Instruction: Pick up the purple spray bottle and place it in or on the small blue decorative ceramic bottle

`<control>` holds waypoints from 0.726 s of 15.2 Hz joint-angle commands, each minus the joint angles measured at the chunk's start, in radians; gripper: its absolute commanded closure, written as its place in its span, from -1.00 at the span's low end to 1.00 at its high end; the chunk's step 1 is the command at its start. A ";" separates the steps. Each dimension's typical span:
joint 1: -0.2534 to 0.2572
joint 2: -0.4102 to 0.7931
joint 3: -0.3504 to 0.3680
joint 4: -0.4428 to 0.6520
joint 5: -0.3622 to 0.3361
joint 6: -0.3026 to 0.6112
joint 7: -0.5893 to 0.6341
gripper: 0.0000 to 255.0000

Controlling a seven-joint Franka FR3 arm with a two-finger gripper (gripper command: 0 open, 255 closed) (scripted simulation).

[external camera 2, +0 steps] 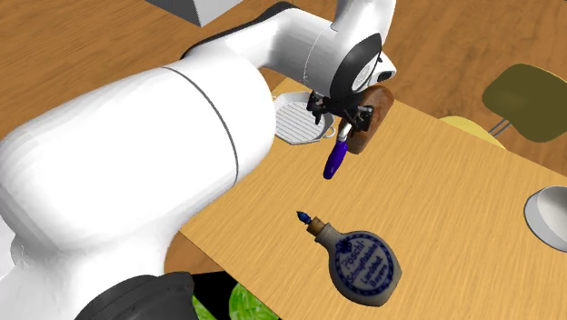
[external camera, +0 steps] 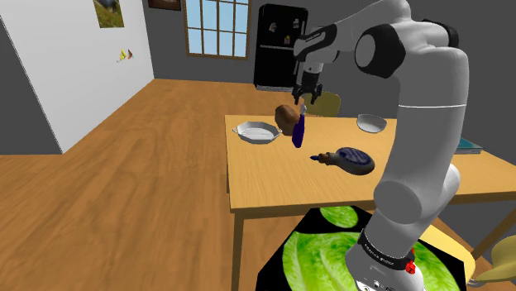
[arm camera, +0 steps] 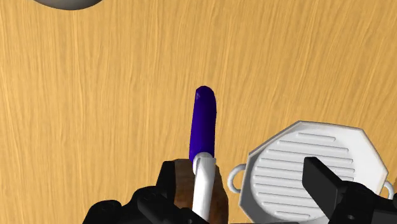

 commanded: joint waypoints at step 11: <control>-0.052 0.137 0.002 0.064 0.062 0.050 -0.020 -1.00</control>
